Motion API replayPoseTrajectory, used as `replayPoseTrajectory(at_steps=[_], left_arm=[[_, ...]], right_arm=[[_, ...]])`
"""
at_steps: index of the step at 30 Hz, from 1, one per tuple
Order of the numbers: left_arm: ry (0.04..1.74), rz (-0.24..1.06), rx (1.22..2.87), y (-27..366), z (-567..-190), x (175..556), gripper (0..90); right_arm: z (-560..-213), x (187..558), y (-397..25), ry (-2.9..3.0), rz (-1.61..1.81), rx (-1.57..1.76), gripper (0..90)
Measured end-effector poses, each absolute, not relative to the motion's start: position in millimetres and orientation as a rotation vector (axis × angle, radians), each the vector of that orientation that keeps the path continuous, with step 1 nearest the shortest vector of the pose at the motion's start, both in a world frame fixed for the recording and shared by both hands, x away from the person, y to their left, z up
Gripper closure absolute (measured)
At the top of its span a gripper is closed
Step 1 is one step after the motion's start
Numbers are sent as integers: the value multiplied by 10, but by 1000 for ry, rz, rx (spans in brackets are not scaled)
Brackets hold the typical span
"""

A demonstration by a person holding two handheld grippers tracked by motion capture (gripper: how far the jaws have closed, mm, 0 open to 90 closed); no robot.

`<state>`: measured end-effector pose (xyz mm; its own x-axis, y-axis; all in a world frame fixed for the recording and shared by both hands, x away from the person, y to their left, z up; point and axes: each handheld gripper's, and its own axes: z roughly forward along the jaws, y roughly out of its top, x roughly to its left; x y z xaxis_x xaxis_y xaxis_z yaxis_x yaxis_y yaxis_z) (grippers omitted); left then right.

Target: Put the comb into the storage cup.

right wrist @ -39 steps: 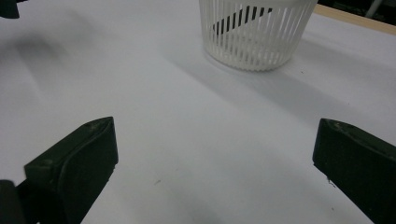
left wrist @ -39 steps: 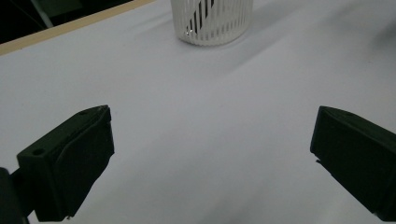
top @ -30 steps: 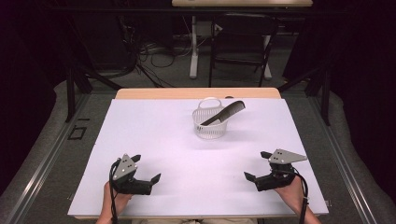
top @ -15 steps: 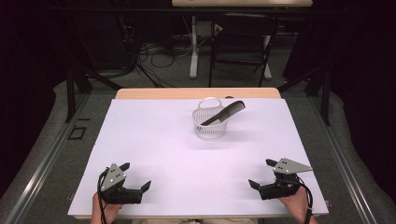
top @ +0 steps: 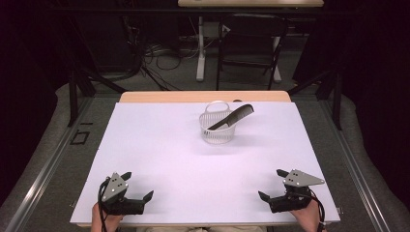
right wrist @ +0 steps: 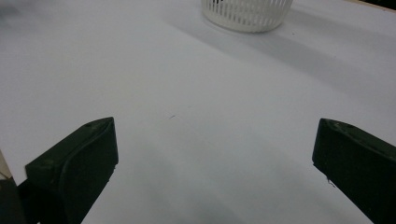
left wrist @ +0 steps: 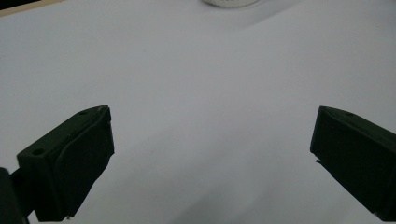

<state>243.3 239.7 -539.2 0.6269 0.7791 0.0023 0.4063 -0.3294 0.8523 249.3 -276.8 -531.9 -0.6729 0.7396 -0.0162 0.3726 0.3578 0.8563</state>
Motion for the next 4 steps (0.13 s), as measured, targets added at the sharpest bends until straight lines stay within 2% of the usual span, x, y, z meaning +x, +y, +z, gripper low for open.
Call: replayPoseTrajectory(at_steps=[4], left_arm=[[939, 510, 1965, 2388, -5394, 2443, 0]], right_arm=[[-5316, 2488, -2769, 2213, 1270, 978, 0]])
